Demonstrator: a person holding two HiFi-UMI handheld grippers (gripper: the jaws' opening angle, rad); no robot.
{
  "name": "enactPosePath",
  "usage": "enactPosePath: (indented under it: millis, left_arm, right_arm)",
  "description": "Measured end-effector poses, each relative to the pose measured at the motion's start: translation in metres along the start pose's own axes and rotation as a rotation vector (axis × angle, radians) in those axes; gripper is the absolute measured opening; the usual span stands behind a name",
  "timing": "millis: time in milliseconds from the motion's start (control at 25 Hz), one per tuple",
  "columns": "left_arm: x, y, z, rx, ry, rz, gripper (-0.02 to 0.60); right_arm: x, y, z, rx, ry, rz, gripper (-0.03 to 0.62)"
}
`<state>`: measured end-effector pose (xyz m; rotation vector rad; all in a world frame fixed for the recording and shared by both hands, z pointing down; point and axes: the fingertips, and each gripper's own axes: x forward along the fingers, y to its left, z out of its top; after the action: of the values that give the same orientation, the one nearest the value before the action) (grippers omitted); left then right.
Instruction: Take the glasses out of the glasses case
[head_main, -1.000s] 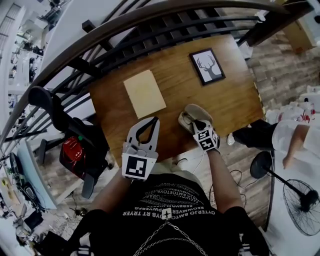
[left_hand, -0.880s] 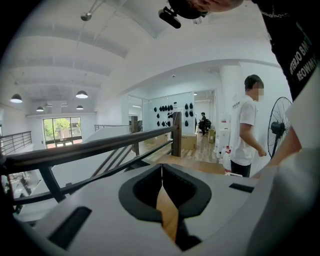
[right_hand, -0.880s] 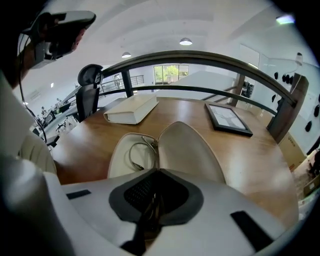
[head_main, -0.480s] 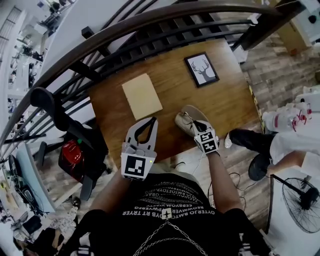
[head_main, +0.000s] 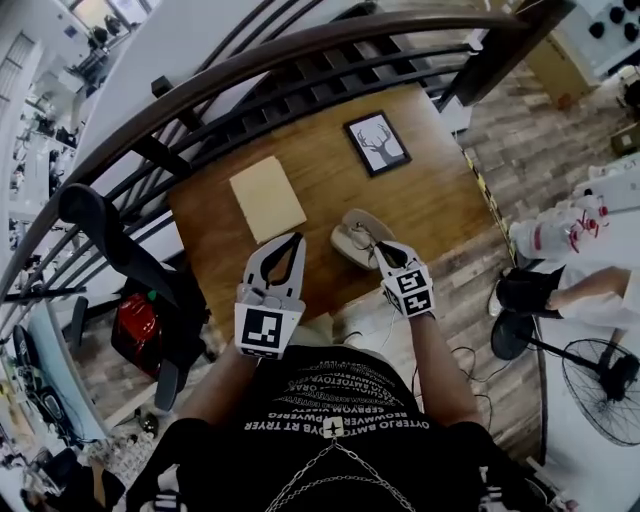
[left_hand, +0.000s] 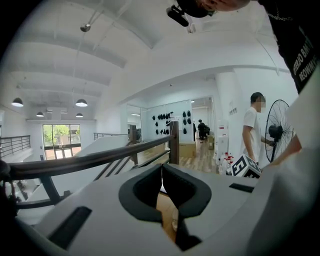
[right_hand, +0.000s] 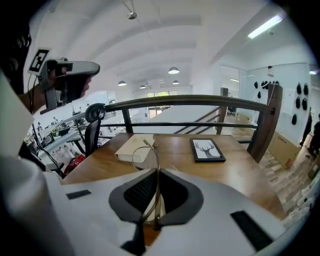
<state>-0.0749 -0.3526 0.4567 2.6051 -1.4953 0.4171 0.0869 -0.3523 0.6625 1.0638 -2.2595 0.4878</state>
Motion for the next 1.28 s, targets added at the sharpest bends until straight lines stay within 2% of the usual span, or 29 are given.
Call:
enactPosePath:
  millis: [720, 1280]
  left_arm:
    - [-0.044, -0.061, 0.023, 0.011, -0.057, 0.031, 0.029]
    - [-0.08, -0.098, 0.031, 0.024, -0.084, 0.072, 0.029]
  right_arm:
    - [-0.117, 0.023, 0.072, -0.042, -0.238, 0.016, 0.028]
    - [-0.188, 0.039, 0.1, -0.093, -0.353, 0.028, 0.028]
